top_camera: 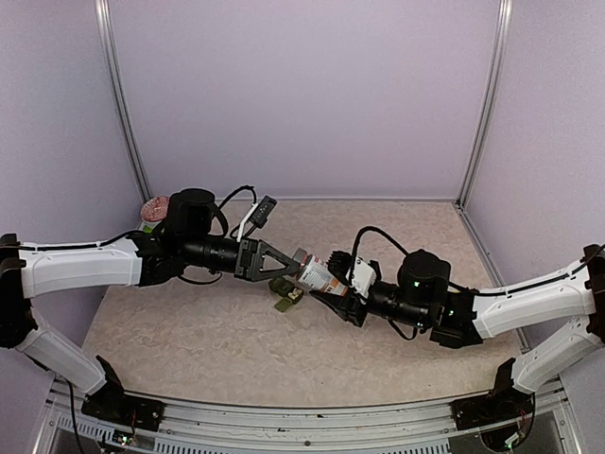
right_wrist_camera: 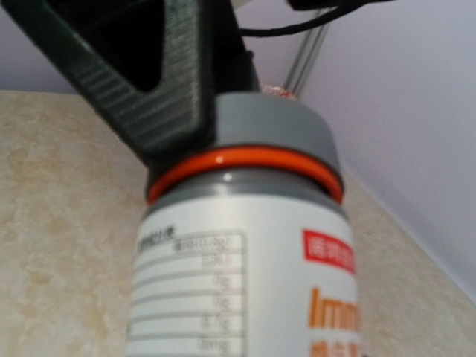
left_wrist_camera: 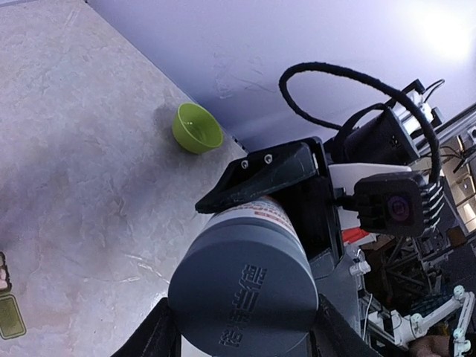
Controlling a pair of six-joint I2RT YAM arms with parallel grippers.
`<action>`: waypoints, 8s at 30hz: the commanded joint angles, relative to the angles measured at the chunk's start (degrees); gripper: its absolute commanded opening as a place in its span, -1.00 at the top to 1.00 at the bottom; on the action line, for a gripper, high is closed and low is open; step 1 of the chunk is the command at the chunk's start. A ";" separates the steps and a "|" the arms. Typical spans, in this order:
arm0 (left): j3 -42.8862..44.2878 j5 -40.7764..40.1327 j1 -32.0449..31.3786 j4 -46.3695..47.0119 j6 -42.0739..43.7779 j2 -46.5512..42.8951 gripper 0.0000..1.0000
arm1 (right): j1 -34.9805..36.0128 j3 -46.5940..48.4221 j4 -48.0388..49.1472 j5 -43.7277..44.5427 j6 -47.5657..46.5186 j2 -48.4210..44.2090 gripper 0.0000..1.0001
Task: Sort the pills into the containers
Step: Screw the lid of the pill bottle onto the pill bottle.
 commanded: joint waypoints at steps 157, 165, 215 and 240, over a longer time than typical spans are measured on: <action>1.61 -13.41 -0.47 -2.03 -9.76 -3.81 -0.85 | 4.30 3.81 4.22 14.15 -5.21 2.15 0.81; 0.53 -9.97 0.94 1.84 -11.31 -2.46 -0.76 | 4.34 3.47 4.71 13.71 -7.20 1.68 0.81; -0.91 8.19 -5.68 6.11 20.16 -6.34 0.14 | -1.47 1.01 2.05 -22.71 37.02 -8.80 0.82; 2.44 -3.33 -1.95 -0.97 -5.56 -4.80 -0.98 | -0.15 4.09 -14.29 -4.53 -0.60 -11.59 0.81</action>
